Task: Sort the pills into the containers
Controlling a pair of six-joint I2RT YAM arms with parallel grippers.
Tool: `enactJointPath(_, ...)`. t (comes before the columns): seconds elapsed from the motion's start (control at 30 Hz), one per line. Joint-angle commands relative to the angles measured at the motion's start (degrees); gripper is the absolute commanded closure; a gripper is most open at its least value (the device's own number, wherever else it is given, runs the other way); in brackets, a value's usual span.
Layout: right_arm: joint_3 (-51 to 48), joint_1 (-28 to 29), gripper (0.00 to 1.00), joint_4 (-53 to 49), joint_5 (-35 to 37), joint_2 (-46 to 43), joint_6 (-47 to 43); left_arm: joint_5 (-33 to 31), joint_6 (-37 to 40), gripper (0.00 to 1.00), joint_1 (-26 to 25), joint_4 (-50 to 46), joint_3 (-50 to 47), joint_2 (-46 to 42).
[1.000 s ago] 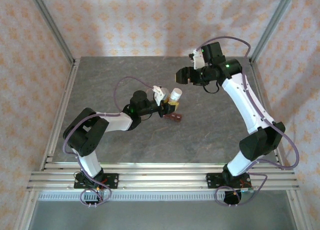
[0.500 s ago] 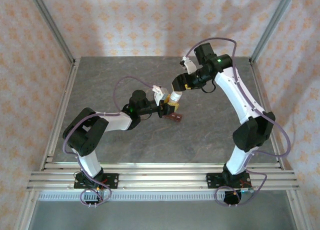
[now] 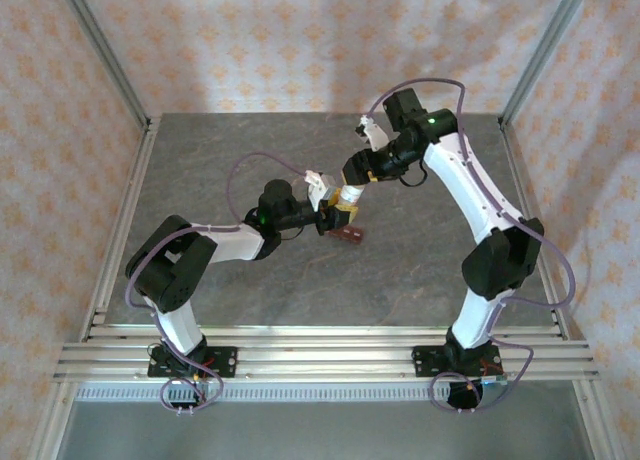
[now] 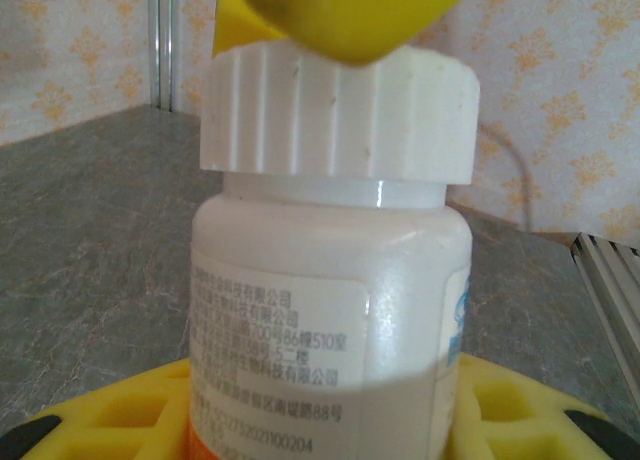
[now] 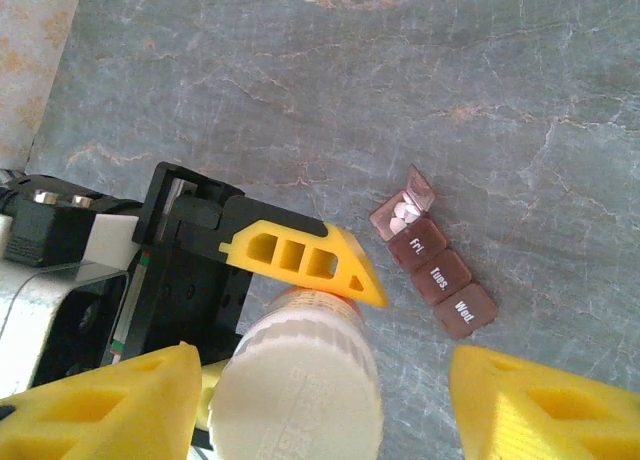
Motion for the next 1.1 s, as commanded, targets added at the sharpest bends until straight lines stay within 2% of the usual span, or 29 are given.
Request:
enactJointPath(0.0,-0.5,0.4,0.34,-0.4,-0.8,0.6,-0.6,1.4,-0.9,1.0,0.3,3.1,1.5,-2.3)
enactJointPath(0.3,-2.4,0.5,0.43,0.3,-1.0,0.4,-0.3,1.0,-0.8,1.0,0.2,3.1,1.5,-2.3)
enactJointPath(0.47,-4.8,0.5,0.6,2.4,-1.3,-0.7,0.9,0.8,-0.9,1.0,0.2,4.9,1.5,-2.2)
enactJointPath(0.53,-6.7,0.5,0.63,4.5,-1.2,-1.7,3.0,0.4,-0.7,1.0,0.2,5.0,1.4,-2.3)
enactJointPath(0.7,-12.2,0.6,0.68,11.0,1.9,-4.0,13.6,-3.4,0.8,1.0,0.1,6.0,0.3,-3.1)
enactJointPath(0.93,-20.7,2.9,0.67,21.2,10.3,-7.8,34.1,-12.5,7.0,1.0,-1.6,5.3,-1.9,-4.9)
enactJointPath(1.07,-23.1,5.9,0.67,24.2,13.1,-8.3,39.1,-14.1,7.4,1.0,-2.2,6.2,-2.2,-4.4)
